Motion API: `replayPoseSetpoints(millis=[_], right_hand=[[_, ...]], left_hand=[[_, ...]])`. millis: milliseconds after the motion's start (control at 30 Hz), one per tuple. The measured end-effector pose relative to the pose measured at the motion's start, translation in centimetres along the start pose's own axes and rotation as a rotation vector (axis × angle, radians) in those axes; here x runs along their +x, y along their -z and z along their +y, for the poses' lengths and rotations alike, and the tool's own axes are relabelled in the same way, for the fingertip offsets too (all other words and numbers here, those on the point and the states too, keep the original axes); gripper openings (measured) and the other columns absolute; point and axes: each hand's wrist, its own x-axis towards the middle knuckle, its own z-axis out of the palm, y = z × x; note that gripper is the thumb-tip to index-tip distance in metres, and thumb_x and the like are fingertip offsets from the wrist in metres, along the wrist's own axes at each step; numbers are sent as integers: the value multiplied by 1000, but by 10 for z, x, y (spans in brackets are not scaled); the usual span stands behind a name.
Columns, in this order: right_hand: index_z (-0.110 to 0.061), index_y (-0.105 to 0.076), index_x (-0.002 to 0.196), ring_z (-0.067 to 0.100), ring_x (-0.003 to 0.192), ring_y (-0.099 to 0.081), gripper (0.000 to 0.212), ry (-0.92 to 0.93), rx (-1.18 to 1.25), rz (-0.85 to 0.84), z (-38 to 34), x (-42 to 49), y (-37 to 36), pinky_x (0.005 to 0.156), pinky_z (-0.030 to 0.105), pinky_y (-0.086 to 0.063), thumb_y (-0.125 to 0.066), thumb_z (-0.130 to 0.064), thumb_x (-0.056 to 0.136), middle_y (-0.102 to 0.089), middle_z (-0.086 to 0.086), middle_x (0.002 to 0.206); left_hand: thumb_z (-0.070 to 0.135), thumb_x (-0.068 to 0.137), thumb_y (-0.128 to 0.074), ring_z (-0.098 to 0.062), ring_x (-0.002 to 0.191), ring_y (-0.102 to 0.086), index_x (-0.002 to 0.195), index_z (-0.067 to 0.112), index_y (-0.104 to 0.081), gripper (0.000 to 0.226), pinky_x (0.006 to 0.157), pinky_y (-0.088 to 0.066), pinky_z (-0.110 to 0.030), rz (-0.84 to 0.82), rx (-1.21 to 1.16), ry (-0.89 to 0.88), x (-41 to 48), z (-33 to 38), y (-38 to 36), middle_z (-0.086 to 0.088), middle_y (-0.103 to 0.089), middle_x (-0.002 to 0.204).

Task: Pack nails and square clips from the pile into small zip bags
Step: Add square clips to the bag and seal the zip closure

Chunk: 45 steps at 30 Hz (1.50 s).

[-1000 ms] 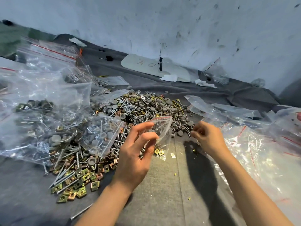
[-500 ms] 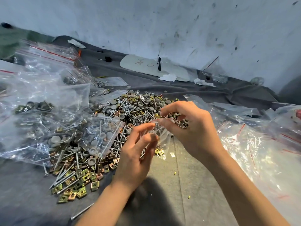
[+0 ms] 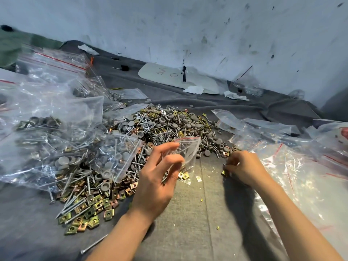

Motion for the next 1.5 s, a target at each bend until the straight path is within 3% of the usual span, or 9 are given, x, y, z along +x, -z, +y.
replayPoseSetpoints(millis=[167,267,367,567,833,1033,1133,1300,1500], right_hand=[[-5,-62,92,25,83,-52,7,-36,-38,90,0,6,-6,66,29,-33,-56,-8,92,-64,12,95],[-6,-57,96,20,79,-52,4,-38,299,273,-11,1,4,62,21,-35,-54,-8,95,-62,9,92],[-17,-55,93,10,69,-54,13,143,653,405,-36,-13,24,56,7,-38,-56,-4,93,-61,0,81],[-22,-61,97,8,61,-53,16,549,898,418,-97,-52,52,56,19,-42,-59,-8,90,-60,-9,71],[-13,-63,93,13,72,-58,15,646,584,368,-114,-62,43,66,29,-50,-72,-7,82,-61,-4,78],[-20,-66,84,10,67,-57,9,284,890,457,-94,-35,51,62,24,-47,-65,-12,86,-64,-2,73],[-21,-68,83,6,67,-57,8,301,870,394,-90,-31,37,63,20,-48,-65,-14,86,-65,-5,74],[-21,-68,87,6,74,-60,20,240,585,403,-76,-4,9,61,9,-41,-58,-4,86,-69,-2,88],[-19,-67,113,22,92,-57,31,192,245,215,-53,15,-34,80,30,-44,-66,-4,85,-61,5,107]], left_hand=[[19,86,-53,7,117,-48,99,23,-56,14,95,-40,-8,-3,2,5,-1,-1,0,-2,-54,123],[17,85,-54,8,117,-47,99,22,-56,16,95,-41,-8,-6,4,5,-1,-1,0,-4,-54,123],[15,84,-54,7,117,-47,100,21,-56,17,95,-41,-9,-23,2,5,-1,0,0,-5,-55,123],[19,88,-53,2,115,-51,100,20,-57,13,94,-45,-15,-21,5,-11,-1,2,1,-4,-55,122],[19,91,-52,2,114,-52,103,20,-57,13,95,-44,-14,0,16,-26,-1,3,2,-1,-54,123],[17,85,-53,7,118,-47,99,21,-57,15,98,-38,-9,-9,3,5,-1,5,3,-4,-55,123],[16,86,-53,4,117,-49,98,21,-57,14,98,-38,-11,1,-4,4,-1,5,4,-3,-55,122],[15,86,-53,0,117,-51,99,20,-58,14,99,-39,-14,15,-5,19,0,5,4,-4,-56,121],[14,89,-52,-6,115,-55,100,19,-59,14,96,-44,-20,86,-15,42,0,6,5,-3,-57,119]])
